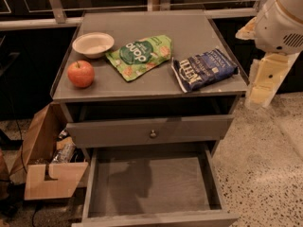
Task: Place blue chip bag into middle drawer
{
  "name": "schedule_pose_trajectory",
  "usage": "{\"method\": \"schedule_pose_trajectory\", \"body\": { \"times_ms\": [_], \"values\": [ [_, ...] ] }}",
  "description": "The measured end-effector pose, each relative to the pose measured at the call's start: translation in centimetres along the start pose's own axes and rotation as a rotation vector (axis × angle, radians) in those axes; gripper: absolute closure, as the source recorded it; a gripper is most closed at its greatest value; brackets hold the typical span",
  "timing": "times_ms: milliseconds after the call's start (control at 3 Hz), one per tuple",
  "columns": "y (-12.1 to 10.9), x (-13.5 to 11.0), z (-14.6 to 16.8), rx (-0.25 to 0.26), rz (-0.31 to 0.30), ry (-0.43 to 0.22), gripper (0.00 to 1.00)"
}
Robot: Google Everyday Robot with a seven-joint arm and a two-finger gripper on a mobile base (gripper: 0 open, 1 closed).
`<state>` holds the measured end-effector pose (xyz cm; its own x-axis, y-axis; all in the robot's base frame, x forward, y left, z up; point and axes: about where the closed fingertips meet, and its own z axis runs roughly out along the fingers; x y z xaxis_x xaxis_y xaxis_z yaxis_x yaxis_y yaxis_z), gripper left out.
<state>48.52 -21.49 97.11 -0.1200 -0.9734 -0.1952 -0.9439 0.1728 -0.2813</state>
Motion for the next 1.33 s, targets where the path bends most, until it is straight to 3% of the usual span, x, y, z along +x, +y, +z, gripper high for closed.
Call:
{"method": "schedule_pose_trajectory", "body": {
  "times_ms": [667,1000,1333],
  "values": [
    [-5.6,-0.6,3.7,-0.007,-0.186,-0.003,0.00],
    [-5.8,-0.5,4.0,-0.004,-0.185,-0.004,0.00],
    [-7.8,0.5,5.9,0.011,-0.177,-0.013,0.00]
  ]
}}
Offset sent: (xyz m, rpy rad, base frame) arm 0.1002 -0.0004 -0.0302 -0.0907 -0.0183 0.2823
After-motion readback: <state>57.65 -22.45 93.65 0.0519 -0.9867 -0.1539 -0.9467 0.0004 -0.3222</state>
